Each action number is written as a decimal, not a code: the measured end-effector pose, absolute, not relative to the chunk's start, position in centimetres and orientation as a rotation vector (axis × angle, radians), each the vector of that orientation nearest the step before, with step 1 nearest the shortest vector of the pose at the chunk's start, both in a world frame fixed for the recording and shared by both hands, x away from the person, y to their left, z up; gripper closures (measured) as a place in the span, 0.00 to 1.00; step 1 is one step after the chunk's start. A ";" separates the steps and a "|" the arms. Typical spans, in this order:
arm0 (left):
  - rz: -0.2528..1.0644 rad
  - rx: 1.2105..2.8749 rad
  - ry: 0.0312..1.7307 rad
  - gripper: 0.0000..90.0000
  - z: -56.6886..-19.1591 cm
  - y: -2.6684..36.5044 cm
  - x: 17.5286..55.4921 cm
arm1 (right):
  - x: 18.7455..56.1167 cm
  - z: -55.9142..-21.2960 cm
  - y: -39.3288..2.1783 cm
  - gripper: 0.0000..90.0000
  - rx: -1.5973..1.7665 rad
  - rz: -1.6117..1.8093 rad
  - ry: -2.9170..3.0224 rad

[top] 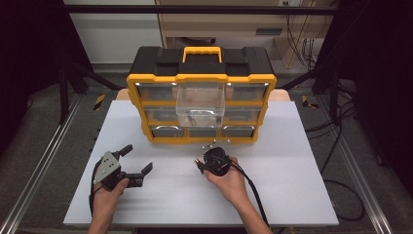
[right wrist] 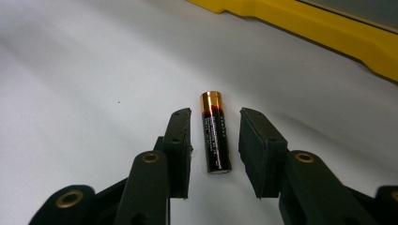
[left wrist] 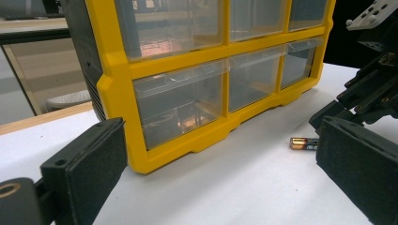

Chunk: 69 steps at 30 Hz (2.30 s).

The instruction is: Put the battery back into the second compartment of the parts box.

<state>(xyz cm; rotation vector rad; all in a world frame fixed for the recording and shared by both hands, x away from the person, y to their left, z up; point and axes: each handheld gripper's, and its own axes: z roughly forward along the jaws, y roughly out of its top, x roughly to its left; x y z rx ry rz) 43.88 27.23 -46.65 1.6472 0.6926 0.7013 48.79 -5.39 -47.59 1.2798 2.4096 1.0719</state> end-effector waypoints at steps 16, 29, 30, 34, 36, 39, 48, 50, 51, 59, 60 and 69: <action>0.701 1.645 0.694 0.02 -46.6 27.3 43.9 | 49.2 -48.2 -5.1 0.76 1.255 1.059 2.424; 0.701 1.646 0.693 0.02 -46.6 27.3 43.9 | 49.2 -48.5 -5.0 0.79 1.251 1.044 2.428; 0.701 1.646 0.693 0.02 -46.6 27.3 43.9 | 49.3 -48.5 -5.0 0.79 1.246 1.041 2.429; 0.701 1.646 0.693 0.02 -46.6 27.3 43.9 | 49.3 -48.6 -5.0 0.81 1.251 1.039 2.429; 0.701 1.646 0.693 0.02 -46.6 27.3 43.9 | 49.2 -48.6 -4.9 0.82 1.255 1.037 2.431; 0.701 1.646 0.692 0.02 -46.6 27.3 43.9 | 49.2 -48.8 -4.9 0.83 1.251 1.031 2.428; 0.703 1.644 0.694 0.02 -46.6 27.3 43.9 | 49.2 -48.7 -4.9 0.85 1.247 1.020 2.419; 0.702 1.644 0.694 0.02 -46.6 27.4 43.9 | 49.1 -48.5 -5.0 0.85 1.243 1.030 2.412; 0.703 1.644 0.694 0.02 -46.6 27.4 43.9 | 49.1 -48.4 -5.1 0.85 1.238 1.031 2.409; 0.704 1.642 0.695 0.02 -46.6 27.4 43.9 | 49.0 -47.5 -6.1 0.85 1.235 1.054 2.370; 0.704 1.642 0.696 0.02 -46.6 27.4 43.9 | 48.9 -47.3 -6.4 0.85 1.231 1.065 2.366; 0.704 1.644 0.695 0.02 -46.6 27.4 43.9 | 48.6 -46.0 -8.6 0.85 1.250 1.100 2.301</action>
